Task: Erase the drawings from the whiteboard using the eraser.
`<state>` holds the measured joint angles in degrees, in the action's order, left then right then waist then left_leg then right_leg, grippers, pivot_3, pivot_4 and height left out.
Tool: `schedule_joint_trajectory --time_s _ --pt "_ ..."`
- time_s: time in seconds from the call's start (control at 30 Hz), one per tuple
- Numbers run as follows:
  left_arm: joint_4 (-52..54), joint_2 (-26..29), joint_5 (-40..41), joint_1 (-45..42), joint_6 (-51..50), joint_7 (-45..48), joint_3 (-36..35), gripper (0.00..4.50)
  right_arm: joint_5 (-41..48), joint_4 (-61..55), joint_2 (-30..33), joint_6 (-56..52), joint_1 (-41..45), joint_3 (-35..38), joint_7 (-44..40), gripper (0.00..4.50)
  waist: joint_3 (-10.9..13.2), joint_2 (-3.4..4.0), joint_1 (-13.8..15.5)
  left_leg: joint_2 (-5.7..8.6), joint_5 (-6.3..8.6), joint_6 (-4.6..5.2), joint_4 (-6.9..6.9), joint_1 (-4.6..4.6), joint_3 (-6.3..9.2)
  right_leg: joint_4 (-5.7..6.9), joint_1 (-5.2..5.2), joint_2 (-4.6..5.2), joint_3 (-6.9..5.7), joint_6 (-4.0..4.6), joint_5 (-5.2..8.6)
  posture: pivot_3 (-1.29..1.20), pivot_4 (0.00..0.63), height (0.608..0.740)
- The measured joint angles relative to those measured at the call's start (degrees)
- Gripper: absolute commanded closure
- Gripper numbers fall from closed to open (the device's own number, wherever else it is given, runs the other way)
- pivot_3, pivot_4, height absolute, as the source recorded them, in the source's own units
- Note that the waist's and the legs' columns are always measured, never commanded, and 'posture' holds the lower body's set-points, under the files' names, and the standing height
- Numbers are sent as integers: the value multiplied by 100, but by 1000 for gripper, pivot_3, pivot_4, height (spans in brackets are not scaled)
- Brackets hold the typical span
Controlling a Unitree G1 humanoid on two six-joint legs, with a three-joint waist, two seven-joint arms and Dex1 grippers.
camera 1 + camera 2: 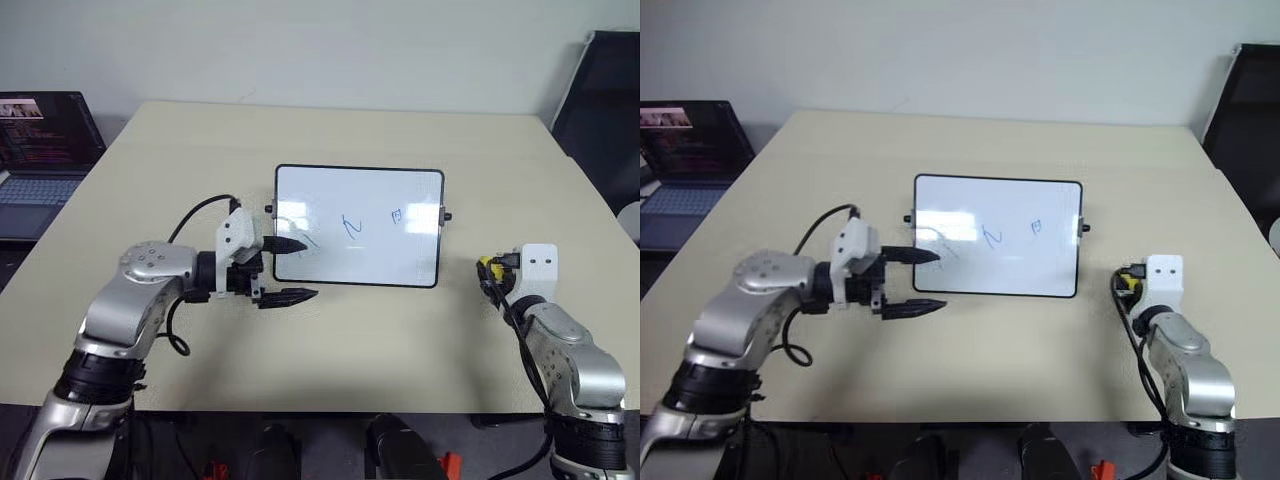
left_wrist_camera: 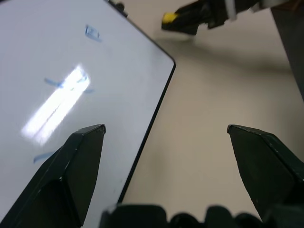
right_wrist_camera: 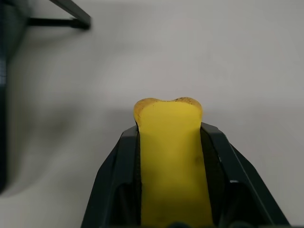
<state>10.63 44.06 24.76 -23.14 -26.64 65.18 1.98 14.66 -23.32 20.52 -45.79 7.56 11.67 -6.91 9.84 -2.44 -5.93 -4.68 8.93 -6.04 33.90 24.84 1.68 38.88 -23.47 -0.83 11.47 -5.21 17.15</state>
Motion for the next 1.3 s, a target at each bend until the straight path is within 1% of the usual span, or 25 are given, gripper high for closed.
schedule_joint_trajectory --time_s 0.17,0.3,0.4,0.53,0.67,0.77,0.87,0.93,1.07,1.13,1.2,1.3 --pt "436 1 31 104 -324 -487 -163 0 11 -979 55 -225 92 -500 -116 3220 1 -1 -17 1 0 0 6 -1 0 2 1 0 2 0 -1 0 150 740" --pt "491 -90 -8 87 -377 -747 -161 0 -181 -1176 216 -252 734 -1162 -208 3220 2 -3 -39 1 -1 1 8 -3 1 2 1 0 0 0 -2 0 150 740" --pt "478 -178 -70 -26 -377 -889 -112 0 -328 -882 158 -211 1254 -1543 -229 3220 2 -5 -46 1 0 0 6 0 1 0 0 0 0 0 -2 0 150 740" --pt "432 -305 -167 -248 -356 -1057 -71 0 -714 -47 118 121 1895 -1965 -299 3220 3 -5 -44 1 0 0 3 2 1 -1 -1 0 -2 -5 -4 0 150 740" --pt "404 -399 -215 -352 -315 -1075 33 0 -1032 728 -21 557 2390 -2189 -308 3220 3 -4 -46 1 0 0 0 3 1 0 -1 0 -4 -13 -8 0 150 740" --pt "404 -399 -222 -341 -310 -1064 54 0 -1204 1096 -72 739 2463 -2245 -323 3220 3 -4 -45 1 1 0 -3 4 3 0 -1 0 -7 -17 -9 0 150 740" --pt "404 -399 -225 -298 -304 -1065 54 0 -1349 1213 -69 735 2445 -2388 -449 3220 4 -4 -43 1 1 1 -4 4 4 1 -2 0 -8 -18 -8 0 150 740" --pt "404 -400 -227 -278 -301 -1070 54 0 -1352 1170 -59 632 2365 -2437 -569 3220 4 -4 -42 1 1 1 -4 4 7 2 -1 0 -11 -18 -8 0 150 740" --pt "404 -410 -235 -219 -285 -1079 54 0 -1383 851 228 356 2124 -2630 -951 3220 3 -4 -34 1 1 1 2 3 10 2 3 0 -13 -12 -4 0 150 740" --pt "404 -412 -239 -211 -270 -1080 54 0 -1405 807 248 288 2081 -2652 -1025 3220 3 -4 -36 1 0 1 8 2 10 6 4 0 -12 -6 -1 0 150 740" --pt "403 -421 -242 -192 -253 -1079 54 0 -1544 923 202 370 2152 -2649 -943 3220 3 -4 -43 2 -2 3 14 2 10 7 4 0 -10 -3 -5 0 150 740" --pt "401 -445 -252 -191 -183 -1075 61 0 -1779 1319 60 622 2506 -2572 -661 3220 4 -4 -63 2 -5 8 15 1 9 7 4 0 -9 -2 -11 0 150 740"
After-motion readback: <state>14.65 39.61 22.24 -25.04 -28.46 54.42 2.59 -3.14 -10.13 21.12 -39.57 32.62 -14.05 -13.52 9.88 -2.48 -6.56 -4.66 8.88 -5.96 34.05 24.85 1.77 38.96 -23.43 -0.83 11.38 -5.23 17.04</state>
